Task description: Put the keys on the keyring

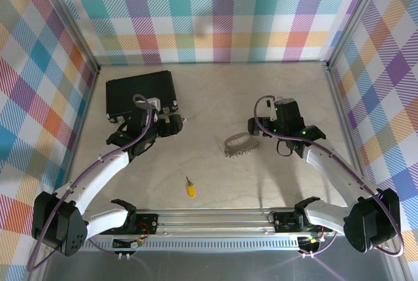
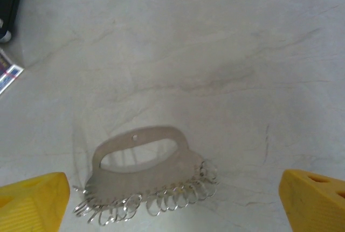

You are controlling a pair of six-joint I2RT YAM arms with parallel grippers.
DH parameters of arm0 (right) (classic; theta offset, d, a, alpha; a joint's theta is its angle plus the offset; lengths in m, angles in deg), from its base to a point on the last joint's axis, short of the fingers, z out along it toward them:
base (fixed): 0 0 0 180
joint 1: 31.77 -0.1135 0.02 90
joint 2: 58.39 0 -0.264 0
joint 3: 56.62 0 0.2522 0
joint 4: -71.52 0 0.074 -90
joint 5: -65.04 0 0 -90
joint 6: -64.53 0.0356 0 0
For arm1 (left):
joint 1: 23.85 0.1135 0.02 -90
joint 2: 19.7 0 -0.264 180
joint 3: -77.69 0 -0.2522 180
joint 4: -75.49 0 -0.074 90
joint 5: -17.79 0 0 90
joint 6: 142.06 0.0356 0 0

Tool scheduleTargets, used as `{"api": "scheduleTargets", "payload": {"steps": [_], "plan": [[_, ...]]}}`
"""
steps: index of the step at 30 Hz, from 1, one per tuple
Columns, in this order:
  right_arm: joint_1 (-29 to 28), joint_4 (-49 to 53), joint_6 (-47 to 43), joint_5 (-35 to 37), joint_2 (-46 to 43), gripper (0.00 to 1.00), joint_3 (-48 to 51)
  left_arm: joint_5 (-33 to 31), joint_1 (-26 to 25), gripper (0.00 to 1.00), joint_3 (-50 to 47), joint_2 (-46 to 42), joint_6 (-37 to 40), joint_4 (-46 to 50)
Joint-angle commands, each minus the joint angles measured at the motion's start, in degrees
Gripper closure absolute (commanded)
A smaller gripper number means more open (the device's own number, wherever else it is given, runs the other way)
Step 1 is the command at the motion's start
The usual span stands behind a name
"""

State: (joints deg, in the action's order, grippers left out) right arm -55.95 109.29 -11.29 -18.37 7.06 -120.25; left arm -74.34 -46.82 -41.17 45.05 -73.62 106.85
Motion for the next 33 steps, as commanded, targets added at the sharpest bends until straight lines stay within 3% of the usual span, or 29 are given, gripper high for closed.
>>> {"api": "scheduleTargets", "payload": {"steps": [1, 8, 16, 27, 33], "plan": [[-2.48, 5.2, 0.29, -0.52, 0.39, 0.01, -2.47, 2.82, -0.94, 0.0, 2.41, -1.01, 1.09, 5.54], [-7.54, 6.7, 1.61, -2.28, -1.3, 0.01, -1.49, 11.46, -2.67, 0.0, 4.33, -2.4, 3.84, 9.19], [-11.25, 7.55, 4.4, -5.14, -3.37, 0.01, 1.13, 17.65, -10.66, 0.03, 2.53, -2.82, 5.34, 7.08], [-11.24, 6.31, 6.27, -8.34, -6.3, 0.01, 5.86, 18.08, -20.34, 0.12, -2.46, -1.14, 3.89, 1.19], [-11.24, 4.09, 7.33, -8.78, -6.47, 0.0, 8.15, 19.01, -22.05, 0.19, -2.9, 3.35, 4.1, -4.27]]}}
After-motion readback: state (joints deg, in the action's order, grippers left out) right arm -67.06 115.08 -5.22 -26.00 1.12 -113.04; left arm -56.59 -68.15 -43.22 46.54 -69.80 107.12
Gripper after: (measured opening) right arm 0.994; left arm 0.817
